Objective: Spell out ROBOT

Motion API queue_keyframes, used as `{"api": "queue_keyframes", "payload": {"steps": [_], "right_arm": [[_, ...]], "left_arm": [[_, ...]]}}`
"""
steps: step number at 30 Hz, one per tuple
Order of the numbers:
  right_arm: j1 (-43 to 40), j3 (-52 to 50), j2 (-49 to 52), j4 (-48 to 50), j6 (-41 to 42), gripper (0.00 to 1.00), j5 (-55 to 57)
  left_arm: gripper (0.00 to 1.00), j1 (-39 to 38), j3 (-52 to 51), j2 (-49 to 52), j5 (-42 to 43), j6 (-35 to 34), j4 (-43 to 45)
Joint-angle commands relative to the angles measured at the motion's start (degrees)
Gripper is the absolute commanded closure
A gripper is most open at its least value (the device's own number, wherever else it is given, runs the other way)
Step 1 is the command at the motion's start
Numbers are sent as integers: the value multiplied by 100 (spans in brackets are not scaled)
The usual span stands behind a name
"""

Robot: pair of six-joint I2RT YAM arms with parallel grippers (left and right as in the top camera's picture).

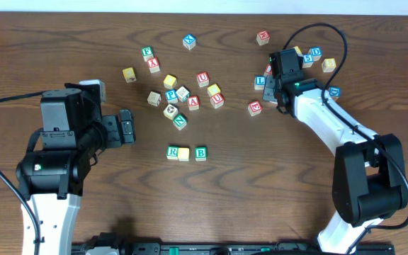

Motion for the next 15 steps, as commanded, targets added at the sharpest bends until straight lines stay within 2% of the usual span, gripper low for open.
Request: {"api": "queue_keyframes", "payload": {"steps": [1, 7, 15], "right_arm": [[20, -31, -98, -195, 601, 67, 140], [24, -31, -98, -501, 1200, 65, 138], [31, -33, -55, -538, 1453, 60, -22]], "left_arm": [[1, 28, 120, 7, 72, 35, -13], [1, 28, 120, 7, 72, 37, -13], [1, 28, 120, 4, 72, 35, -13]]}}
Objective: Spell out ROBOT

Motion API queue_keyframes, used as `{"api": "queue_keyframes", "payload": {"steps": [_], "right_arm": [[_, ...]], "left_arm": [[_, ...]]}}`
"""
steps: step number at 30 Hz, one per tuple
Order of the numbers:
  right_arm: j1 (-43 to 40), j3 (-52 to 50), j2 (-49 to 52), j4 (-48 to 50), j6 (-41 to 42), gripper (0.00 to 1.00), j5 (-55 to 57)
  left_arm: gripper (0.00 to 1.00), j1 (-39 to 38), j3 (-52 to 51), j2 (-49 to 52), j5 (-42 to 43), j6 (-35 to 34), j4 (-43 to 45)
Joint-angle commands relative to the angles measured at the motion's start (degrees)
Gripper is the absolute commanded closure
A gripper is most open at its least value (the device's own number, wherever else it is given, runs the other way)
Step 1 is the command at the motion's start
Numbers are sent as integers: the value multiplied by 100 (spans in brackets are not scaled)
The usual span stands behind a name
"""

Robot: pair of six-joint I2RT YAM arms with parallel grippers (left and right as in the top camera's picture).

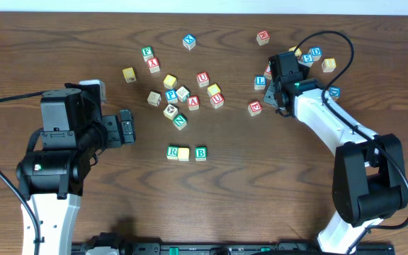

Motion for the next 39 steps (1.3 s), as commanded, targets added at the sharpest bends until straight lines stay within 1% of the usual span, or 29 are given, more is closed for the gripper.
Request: {"api": "queue_keyframes", "payload": {"steps": [1, 10, 24, 34, 39], "right_arm": [[31, -31, -33, -24, 262, 60, -90], [133, -31, 369, 81, 385, 60, -223], [142, -31, 529, 286, 382, 61, -50], [136, -31, 640, 514, 153, 62, 146], [136, -31, 647, 826, -96, 61, 284]], "left_arm": [[1, 28, 120, 4, 72, 33, -13], [1, 28, 120, 4, 72, 33, -13], [1, 28, 120, 4, 72, 33, -13], [1, 28, 120, 4, 72, 33, -13], [1, 28, 120, 4, 72, 33, -13]]}}
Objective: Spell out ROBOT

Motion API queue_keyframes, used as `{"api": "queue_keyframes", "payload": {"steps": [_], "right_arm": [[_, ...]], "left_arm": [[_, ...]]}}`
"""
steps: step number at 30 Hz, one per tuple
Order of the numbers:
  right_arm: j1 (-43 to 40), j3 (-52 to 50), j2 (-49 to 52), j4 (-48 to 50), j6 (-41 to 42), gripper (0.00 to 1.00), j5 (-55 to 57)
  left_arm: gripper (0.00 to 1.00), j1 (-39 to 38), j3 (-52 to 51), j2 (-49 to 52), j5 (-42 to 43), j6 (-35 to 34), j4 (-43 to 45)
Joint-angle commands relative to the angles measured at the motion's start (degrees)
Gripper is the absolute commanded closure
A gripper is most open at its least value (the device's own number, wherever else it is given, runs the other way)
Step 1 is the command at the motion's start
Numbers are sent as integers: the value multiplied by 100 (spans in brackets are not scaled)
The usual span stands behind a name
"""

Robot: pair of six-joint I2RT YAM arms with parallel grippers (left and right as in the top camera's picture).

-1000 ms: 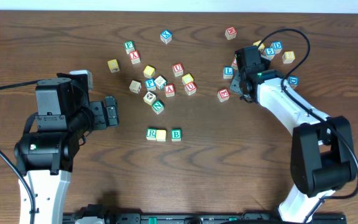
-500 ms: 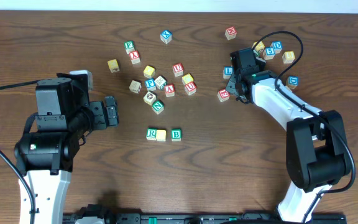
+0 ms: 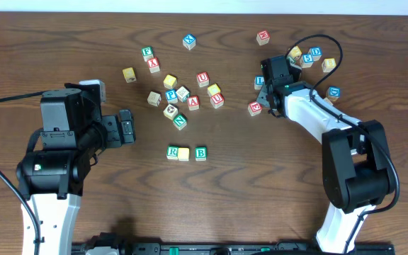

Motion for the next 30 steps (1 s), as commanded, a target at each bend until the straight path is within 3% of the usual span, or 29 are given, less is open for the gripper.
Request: {"api": "queue_keyframes", "payload": {"steps": [1, 17, 30], "right_arm": [[20, -24, 50, 131, -229, 60, 282], [-96, -24, 256, 190, -297, 64, 225], [-94, -20, 308, 321, -409, 87, 216]], "left_arm": [[1, 28, 120, 4, 72, 33, -13], [1, 28, 120, 4, 72, 33, -13], [2, 28, 120, 4, 72, 33, -13]]}}
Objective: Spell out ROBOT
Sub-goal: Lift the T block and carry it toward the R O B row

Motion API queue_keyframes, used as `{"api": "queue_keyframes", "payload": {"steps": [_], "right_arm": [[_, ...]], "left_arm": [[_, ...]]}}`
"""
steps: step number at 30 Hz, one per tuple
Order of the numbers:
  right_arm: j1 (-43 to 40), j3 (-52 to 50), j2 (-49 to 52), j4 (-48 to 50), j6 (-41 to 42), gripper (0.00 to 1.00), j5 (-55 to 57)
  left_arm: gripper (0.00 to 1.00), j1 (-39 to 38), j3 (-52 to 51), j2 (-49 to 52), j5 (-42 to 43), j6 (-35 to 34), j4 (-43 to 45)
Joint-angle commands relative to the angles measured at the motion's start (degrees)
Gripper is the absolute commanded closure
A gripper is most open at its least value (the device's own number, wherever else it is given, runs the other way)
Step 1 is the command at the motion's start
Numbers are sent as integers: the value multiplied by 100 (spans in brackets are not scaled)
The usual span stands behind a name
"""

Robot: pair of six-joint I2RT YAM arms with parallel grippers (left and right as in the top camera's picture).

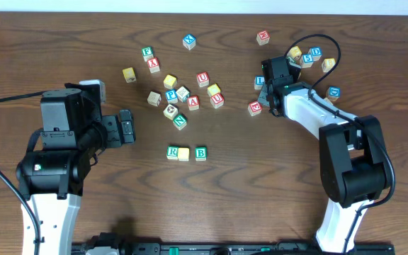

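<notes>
Near the table's middle front stands a row of blocks: a green R block (173,151), a yellow block (183,153) touching it, then a green B block (200,152) a small gap away. My left gripper (127,127) hovers open and empty, left of the row. My right gripper (268,93) sits low in the right cluster, between a blue L block (260,82) and a red-lettered block (254,108). Its fingertips are hidden under the wrist.
Several loose letter blocks lie scattered at the middle back, among them a U block (202,78) and an A block (193,103). More blocks sit at the back right around a blue one (315,52). A black cable (317,41) loops over them.
My right arm's lower links have swung a little to the left while its wrist stays over the same spot. The blocks and the left arm are unchanged.
My right gripper was among the right cluster with a red-lettered block showing beside its wrist. It then stood a little farther left and back, covering that block. It has stayed there since. The row R, yellow, B and my left arm have not changed.
</notes>
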Motion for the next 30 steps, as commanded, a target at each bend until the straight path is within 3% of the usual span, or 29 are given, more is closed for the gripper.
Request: {"api": "queue_keyframes", "payload": {"steps": [1, 14, 24, 30], "right_arm": [[-22, -17, 48, 24, -186, 87, 98], [7, -15, -986, -343, -439, 86, 96], [348, -15, -1862, -1652, -424, 89, -348], [1010, -31, -1980, -2184, -234, 91, -337]], "left_arm": [[1, 28, 120, 4, 72, 33, -13], [1, 28, 120, 4, 72, 33, -13], [2, 28, 120, 4, 72, 33, -13], [1, 28, 120, 4, 72, 33, -13]]}}
